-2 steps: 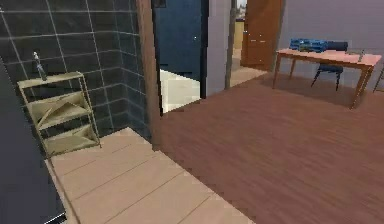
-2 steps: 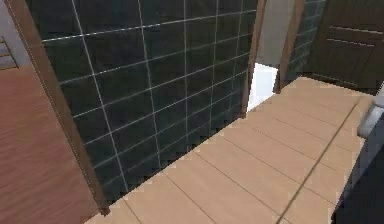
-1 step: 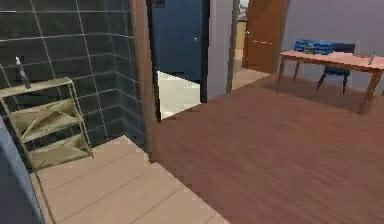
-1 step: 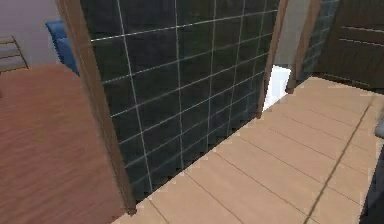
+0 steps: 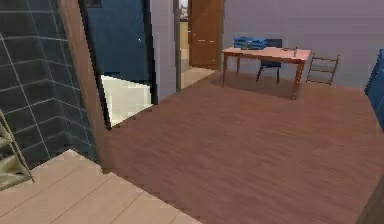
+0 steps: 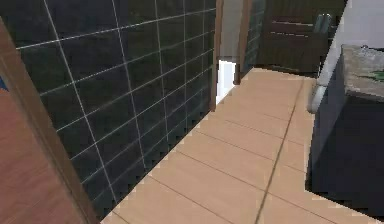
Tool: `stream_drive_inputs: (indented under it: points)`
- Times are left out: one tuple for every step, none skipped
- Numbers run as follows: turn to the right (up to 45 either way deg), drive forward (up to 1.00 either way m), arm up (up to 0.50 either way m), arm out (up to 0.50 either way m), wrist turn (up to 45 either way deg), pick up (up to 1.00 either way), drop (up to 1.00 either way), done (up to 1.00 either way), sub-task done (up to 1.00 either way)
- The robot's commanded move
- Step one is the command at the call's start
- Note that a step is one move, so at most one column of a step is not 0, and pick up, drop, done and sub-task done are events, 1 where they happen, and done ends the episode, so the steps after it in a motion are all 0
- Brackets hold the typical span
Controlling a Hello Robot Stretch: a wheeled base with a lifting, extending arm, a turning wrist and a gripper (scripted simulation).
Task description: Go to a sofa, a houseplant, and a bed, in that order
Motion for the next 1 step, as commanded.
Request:
stream_drive_inputs:
  points:
    - [0.0, 1.00, 0.00, 0.00, 0.0, 0.00, 0.00, 0.00, 0.00]
